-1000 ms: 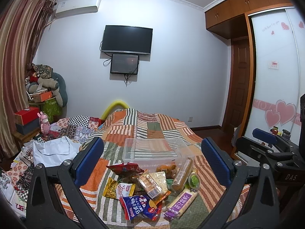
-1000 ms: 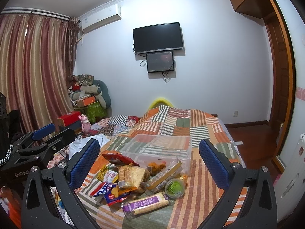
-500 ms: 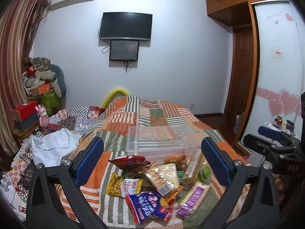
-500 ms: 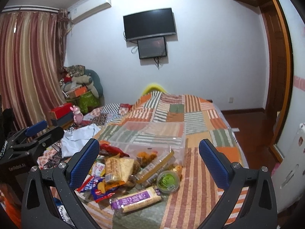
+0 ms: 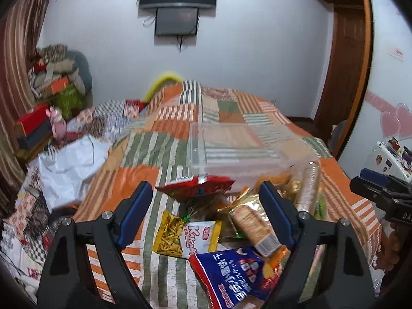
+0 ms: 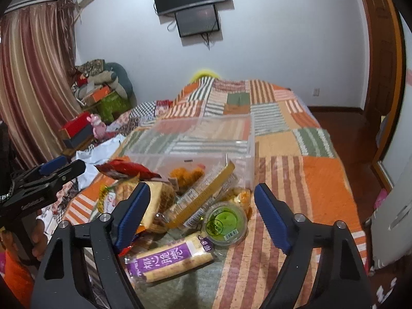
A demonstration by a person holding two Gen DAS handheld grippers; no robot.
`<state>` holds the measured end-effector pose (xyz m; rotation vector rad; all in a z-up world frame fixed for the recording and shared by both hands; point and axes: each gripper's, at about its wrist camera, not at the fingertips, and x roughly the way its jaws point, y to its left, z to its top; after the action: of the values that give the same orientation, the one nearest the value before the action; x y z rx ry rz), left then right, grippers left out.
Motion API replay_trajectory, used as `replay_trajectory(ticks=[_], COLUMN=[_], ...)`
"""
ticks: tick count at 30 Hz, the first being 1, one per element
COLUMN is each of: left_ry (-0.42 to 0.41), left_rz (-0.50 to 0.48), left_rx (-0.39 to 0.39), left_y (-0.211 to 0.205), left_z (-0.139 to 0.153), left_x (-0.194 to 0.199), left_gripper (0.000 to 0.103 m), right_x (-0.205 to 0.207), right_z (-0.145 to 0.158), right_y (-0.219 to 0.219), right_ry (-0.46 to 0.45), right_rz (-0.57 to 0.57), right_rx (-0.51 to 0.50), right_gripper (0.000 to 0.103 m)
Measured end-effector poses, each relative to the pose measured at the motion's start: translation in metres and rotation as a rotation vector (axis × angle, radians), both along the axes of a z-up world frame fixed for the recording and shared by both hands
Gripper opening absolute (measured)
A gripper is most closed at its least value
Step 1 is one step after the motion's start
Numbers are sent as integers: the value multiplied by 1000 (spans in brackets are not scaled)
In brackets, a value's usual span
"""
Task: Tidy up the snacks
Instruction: 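Grasp the red chip bag with the left tool while the right tool reaches the gold-striped snack roll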
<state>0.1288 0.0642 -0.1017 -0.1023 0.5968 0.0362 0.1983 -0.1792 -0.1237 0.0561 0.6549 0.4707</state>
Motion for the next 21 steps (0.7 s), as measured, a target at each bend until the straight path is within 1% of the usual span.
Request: replay_trajectory(ticks=[3, 6, 7, 10, 13, 16, 19, 21], left_ry=[24, 59, 72, 100, 118, 137, 150, 152], left_rz=[2, -15, -26, -36, -27, -35, -42, -41], left_rx=[-28, -50, -63, -96, -89, -112, -129, -119], left_y=[6, 8, 9, 13, 16, 15, 16, 15], left_z=[-10, -20, -24, -35, -44, -51, -53, -52], left_x=[9, 20, 24, 34, 43, 52, 57, 61], left_gripper=[85, 85, 85, 85, 85, 85, 85, 85], right_x=[7, 15, 18, 26, 35, 42, 47, 49], right_z=[-8, -17, -19, -25, -31, -37, -42, -42], right_y=[3, 5, 5, 7, 7, 8, 9, 12], right_ry=[31, 57, 65, 96, 121, 150, 166, 167], right_rz=[18, 24, 26, 34, 41, 46, 50, 57], right_rx=[-1, -1, 1, 15, 25, 37, 56, 54], right_gripper=[70, 68, 66, 65, 65, 65, 65, 65])
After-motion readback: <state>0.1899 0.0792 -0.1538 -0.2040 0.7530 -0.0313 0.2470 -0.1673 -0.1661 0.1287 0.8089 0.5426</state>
